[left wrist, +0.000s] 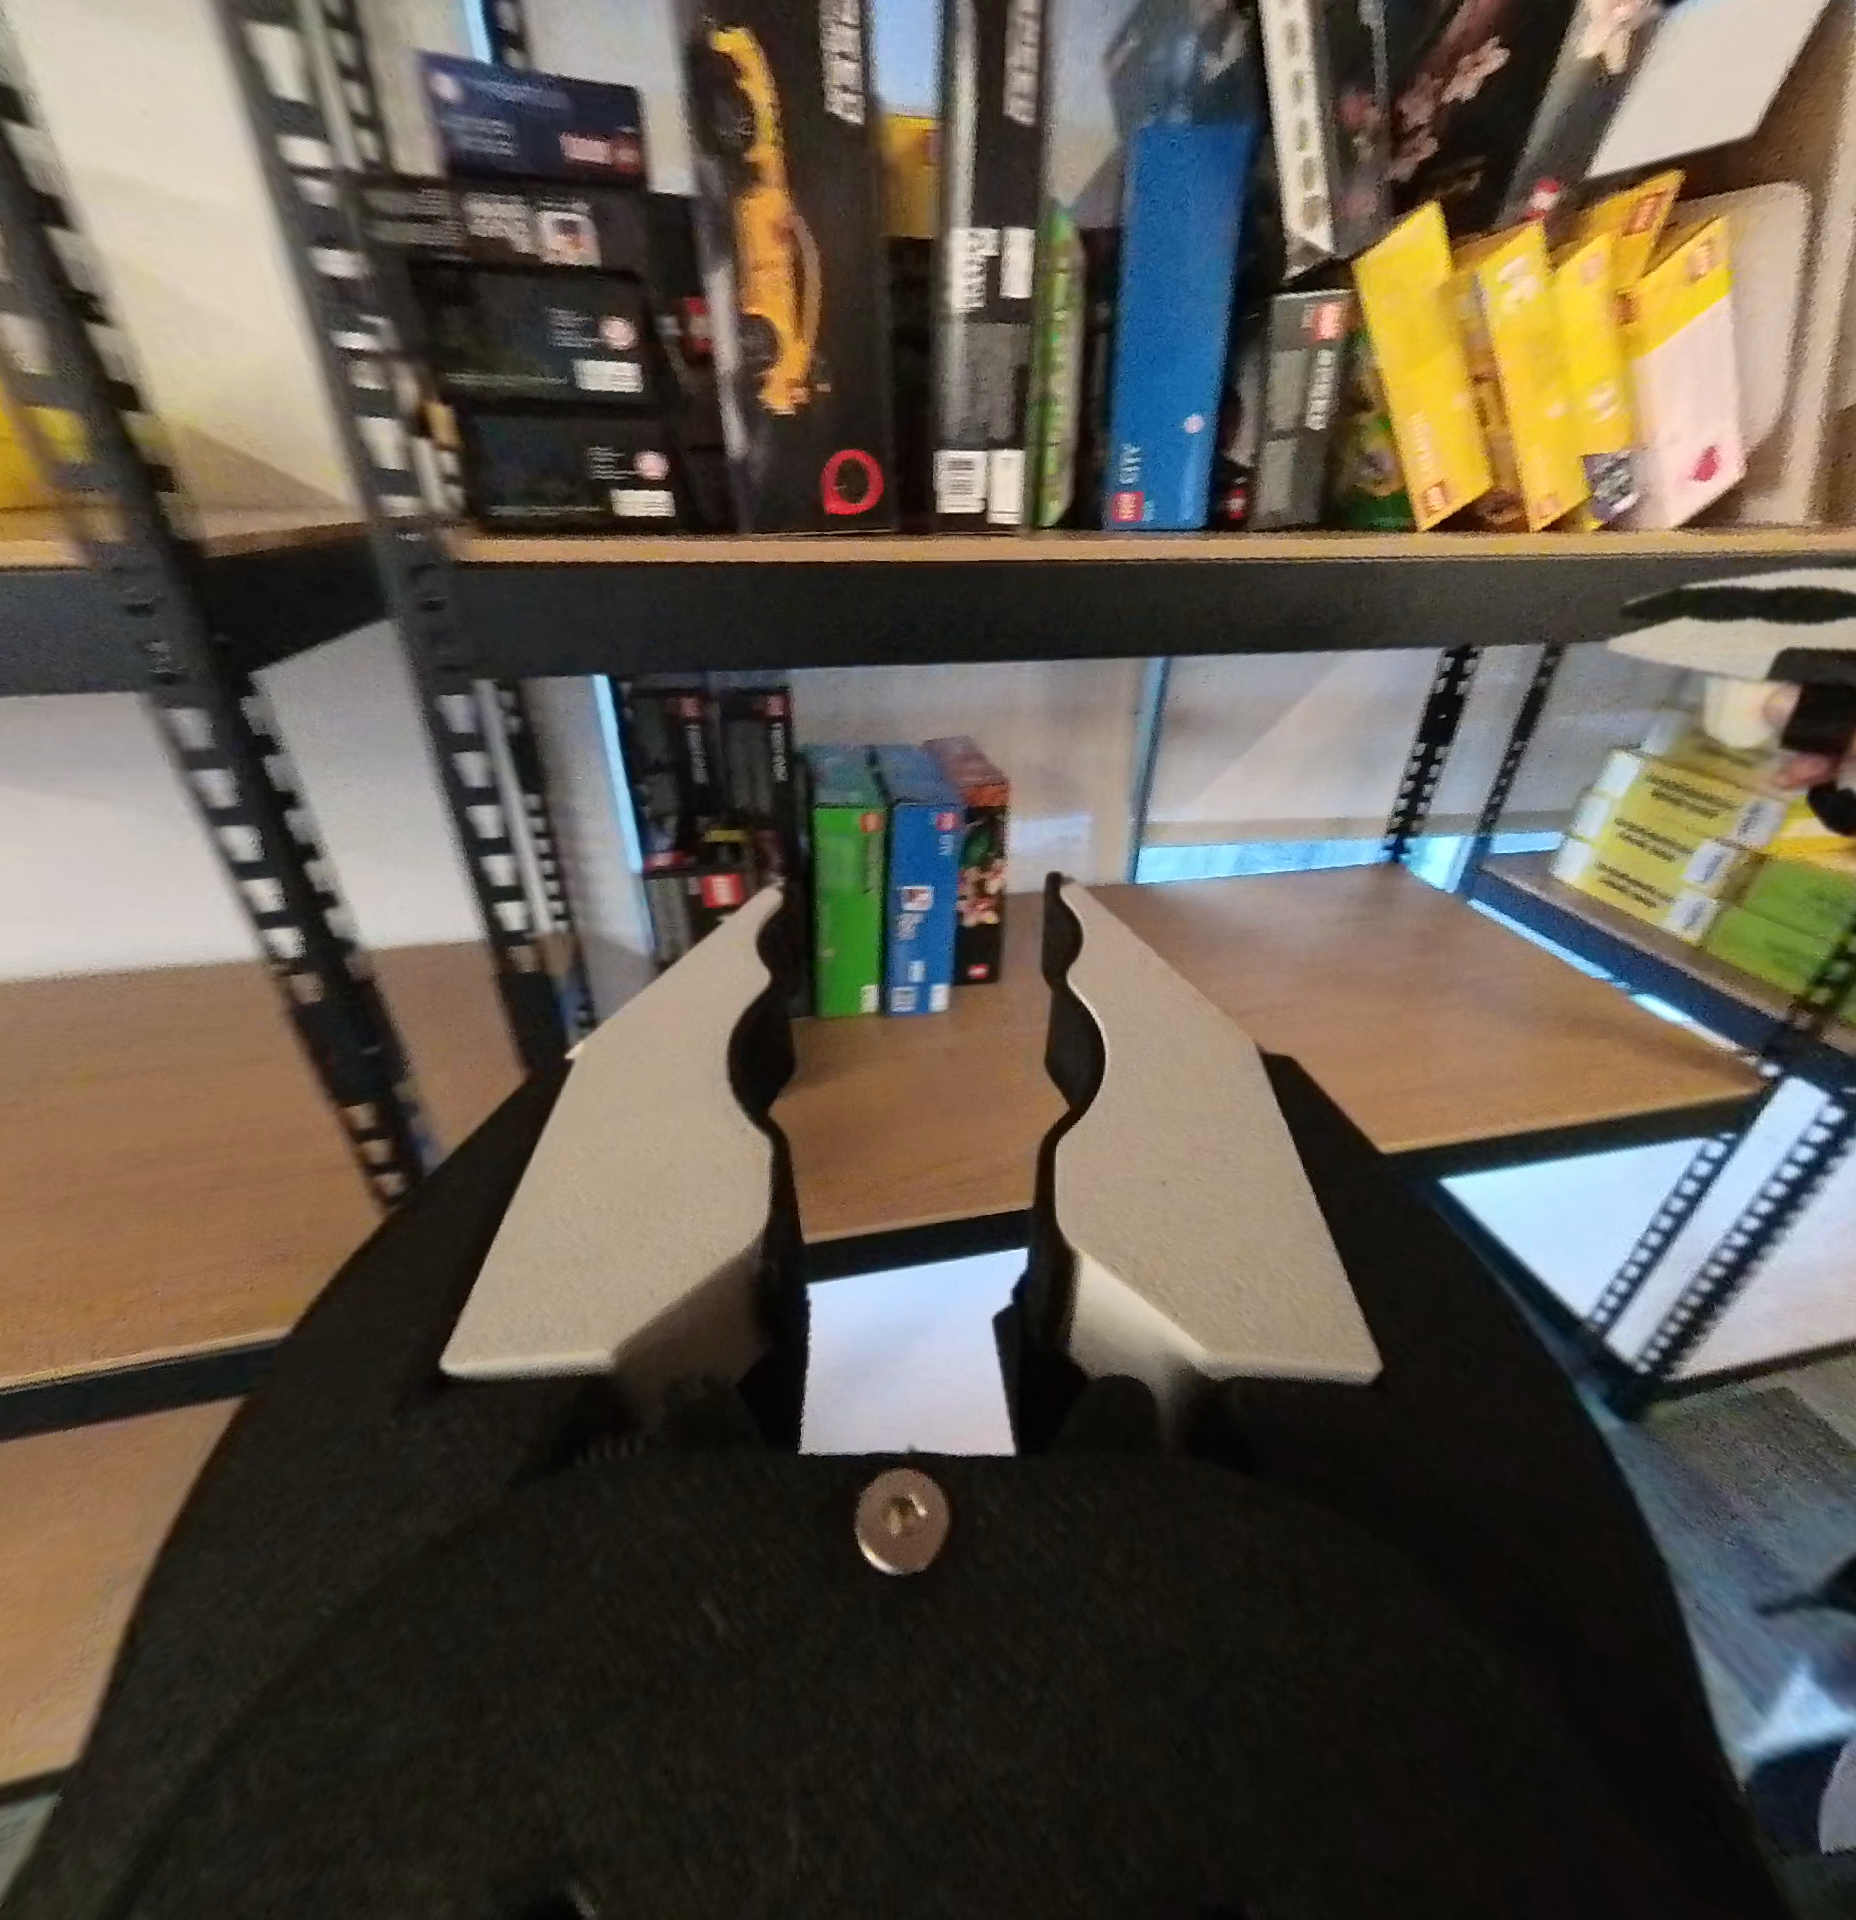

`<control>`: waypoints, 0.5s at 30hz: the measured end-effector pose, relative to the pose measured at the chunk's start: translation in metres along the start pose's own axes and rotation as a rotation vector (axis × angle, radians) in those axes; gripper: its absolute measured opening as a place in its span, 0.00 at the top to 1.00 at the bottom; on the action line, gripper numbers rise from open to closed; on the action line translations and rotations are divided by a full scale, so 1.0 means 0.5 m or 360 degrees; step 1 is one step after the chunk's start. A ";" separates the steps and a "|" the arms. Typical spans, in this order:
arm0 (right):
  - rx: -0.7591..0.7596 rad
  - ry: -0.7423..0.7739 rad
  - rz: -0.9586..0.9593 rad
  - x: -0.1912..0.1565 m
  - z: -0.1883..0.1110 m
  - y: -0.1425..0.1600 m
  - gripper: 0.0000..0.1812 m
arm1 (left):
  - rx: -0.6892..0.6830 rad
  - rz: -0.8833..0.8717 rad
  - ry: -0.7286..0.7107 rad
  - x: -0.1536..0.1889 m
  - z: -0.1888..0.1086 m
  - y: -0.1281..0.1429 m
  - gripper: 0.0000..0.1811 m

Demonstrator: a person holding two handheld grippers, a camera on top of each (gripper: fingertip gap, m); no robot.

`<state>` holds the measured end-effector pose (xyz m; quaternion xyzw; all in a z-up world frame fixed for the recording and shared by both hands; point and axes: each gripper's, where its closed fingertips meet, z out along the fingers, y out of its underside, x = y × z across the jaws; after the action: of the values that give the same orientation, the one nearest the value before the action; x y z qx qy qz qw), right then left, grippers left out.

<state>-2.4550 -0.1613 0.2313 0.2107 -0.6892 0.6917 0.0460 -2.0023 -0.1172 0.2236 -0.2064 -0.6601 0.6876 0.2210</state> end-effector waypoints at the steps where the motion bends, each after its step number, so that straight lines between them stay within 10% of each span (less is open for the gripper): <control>1: -0.0001 0.0015 0.0017 0.025 -0.032 0.004 0.87 | -0.0007 -0.0021 0.0025 0.034 0.019 0.004 0.75; 8: -0.0222 -0.0044 0.0135 0.115 -0.234 0.100 0.81 | 0.0039 -0.0138 0.0012 0.183 0.108 0.001 0.76; 15: -0.0123 -0.0160 0.0125 0.065 -0.205 0.045 0.83 | -0.0009 -0.0063 0.0010 0.181 0.102 -0.038 0.75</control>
<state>-2.5157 -0.0698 0.2260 0.2162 -0.7246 0.6543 -0.0078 -2.1052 -0.1061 0.2457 -0.1961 -0.6654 0.6805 0.2361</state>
